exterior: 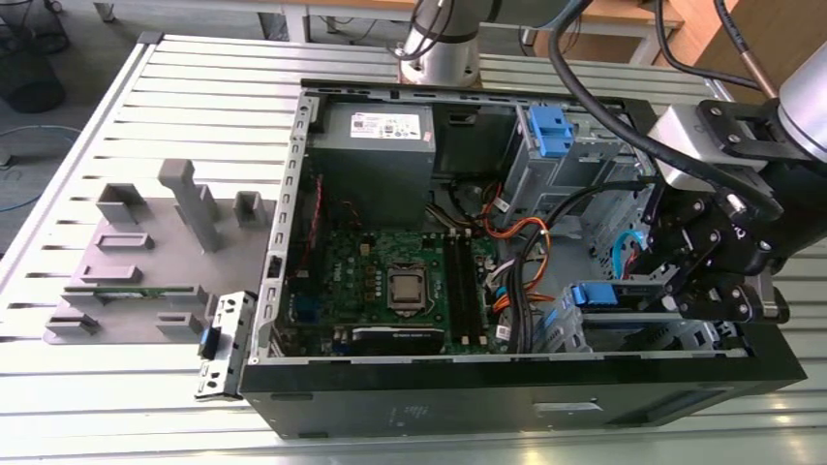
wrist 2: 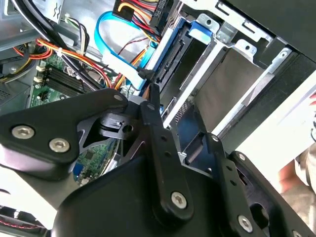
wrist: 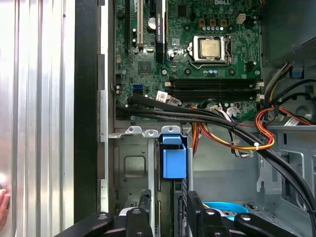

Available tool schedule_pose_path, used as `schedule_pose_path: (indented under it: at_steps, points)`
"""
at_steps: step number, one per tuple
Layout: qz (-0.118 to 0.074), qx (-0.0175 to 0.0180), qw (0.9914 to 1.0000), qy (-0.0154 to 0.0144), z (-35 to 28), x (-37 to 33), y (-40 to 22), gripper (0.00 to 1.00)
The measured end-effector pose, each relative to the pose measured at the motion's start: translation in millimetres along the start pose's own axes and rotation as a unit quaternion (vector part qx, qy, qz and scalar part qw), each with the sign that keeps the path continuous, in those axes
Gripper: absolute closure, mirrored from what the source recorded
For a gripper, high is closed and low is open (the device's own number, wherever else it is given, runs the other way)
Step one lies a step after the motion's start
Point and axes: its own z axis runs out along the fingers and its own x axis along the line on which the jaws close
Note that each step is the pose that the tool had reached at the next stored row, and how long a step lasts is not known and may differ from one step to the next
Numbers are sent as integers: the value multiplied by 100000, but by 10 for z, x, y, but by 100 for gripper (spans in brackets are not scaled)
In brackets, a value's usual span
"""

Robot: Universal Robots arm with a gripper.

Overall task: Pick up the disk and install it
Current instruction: 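Insert the disk into the insertion slot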

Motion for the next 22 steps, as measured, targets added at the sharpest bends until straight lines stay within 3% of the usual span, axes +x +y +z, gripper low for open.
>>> schedule_pose_path:
  at_steps: [2, 4, 6, 22]
  points:
    - [-16, 321, 99999, -19, 6, 0, 11, 58]
    - [-70, 1017, 99995, -39, 18, 2, 31, 58]
    - [-96, 1280, 99992, -43, 22, 2, 36, 58]
    - [-97, 1305, 99991, -34, 8, -23, 38, 58]
